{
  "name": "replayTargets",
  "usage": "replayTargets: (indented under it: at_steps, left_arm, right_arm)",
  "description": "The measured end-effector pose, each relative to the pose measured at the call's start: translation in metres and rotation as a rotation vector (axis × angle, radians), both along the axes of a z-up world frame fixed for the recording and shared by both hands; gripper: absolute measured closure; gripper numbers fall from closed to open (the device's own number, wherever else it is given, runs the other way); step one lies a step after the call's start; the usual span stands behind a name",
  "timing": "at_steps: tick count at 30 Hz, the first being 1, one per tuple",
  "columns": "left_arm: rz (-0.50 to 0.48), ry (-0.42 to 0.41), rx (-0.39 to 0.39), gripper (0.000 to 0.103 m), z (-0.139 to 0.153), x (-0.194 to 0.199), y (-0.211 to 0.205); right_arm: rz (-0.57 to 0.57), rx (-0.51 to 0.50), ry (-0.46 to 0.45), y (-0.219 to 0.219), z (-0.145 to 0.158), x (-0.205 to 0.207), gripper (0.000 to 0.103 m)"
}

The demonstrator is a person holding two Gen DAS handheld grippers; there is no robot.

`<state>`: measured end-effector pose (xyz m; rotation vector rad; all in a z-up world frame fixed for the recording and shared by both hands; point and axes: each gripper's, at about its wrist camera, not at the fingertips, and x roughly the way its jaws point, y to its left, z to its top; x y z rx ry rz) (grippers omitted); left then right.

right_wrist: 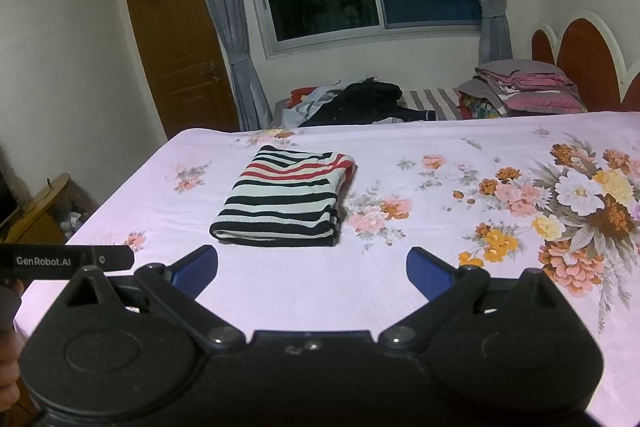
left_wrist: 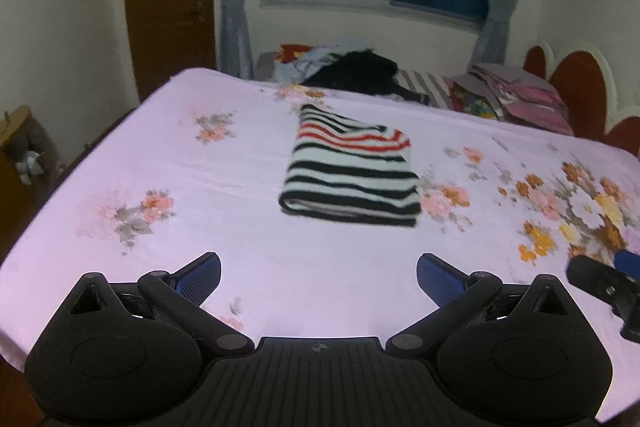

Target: Fold small clothes

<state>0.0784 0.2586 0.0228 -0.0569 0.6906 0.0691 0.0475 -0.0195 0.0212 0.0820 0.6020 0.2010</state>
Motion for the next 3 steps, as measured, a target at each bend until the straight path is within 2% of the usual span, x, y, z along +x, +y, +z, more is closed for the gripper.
replayTargets:
  at_steps: [3]
  left_arm:
    - [-0.012, 0.007, -0.002, 0.000, -0.010, 0.017, 0.005]
  right_arm:
    - [-0.018, -0.004, 0.015, -0.003, -0.007, 0.005, 0.002]
